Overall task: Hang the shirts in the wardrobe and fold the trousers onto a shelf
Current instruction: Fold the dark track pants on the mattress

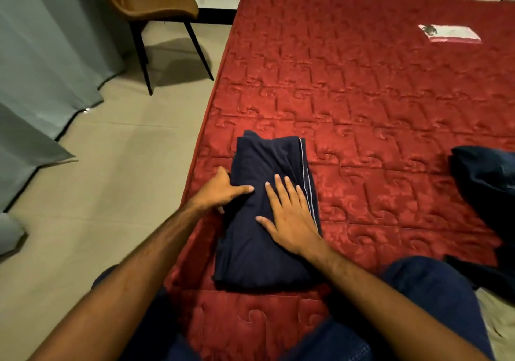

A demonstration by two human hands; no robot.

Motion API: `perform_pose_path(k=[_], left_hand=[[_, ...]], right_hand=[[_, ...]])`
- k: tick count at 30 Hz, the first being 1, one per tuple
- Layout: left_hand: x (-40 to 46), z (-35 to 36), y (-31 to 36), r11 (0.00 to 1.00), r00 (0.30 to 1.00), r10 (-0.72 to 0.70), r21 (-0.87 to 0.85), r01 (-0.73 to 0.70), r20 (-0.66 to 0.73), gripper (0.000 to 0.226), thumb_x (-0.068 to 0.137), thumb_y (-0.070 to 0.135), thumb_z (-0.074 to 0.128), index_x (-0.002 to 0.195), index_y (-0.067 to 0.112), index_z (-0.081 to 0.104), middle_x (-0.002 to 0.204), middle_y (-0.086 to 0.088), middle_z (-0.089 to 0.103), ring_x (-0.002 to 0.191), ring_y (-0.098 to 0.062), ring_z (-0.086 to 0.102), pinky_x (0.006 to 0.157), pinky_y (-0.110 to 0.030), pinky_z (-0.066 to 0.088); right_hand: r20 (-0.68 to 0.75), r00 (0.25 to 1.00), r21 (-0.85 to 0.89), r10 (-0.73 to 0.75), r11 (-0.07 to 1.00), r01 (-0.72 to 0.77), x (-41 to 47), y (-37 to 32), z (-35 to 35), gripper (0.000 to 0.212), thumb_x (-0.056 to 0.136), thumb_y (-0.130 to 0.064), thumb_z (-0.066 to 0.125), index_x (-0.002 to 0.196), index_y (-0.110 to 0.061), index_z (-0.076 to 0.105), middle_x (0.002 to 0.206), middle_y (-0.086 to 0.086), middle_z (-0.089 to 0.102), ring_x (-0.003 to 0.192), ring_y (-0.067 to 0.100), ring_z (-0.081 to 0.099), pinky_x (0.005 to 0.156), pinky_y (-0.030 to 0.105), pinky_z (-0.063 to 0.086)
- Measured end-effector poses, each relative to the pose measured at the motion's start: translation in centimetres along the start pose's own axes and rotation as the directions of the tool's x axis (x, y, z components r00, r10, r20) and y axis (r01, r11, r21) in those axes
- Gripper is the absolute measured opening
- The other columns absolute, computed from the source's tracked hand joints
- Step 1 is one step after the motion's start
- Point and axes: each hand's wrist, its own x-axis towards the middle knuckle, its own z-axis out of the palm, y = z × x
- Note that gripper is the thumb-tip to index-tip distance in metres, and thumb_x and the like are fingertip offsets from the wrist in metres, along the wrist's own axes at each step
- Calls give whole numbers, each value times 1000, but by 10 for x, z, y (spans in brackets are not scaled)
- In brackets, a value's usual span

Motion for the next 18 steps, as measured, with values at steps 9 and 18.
perform_pose_path(k=[9,18], left_hand=[[-52,22,38,743,991,127,-657,-129,-50,48,77,-7,70,119,11,58,92,0,72,79,-12,68,64,-20,55],[-115,14,110,802,832,514,-463,-378,212,61,97,-1,56,145,22,26,91,-8,65,75,-12,70,56,-24,55]], right_hand=[[183,958,491,221,823,-284,30,-8,-63,44,100,-45,47,143,-36,48,148,-4,46,129,24,46,107,43,36],[193,888,968,418,67,-242,27,-15,-107,13,97,-4,54,107,-1,62,75,6,71,54,12,65,55,27,54]])
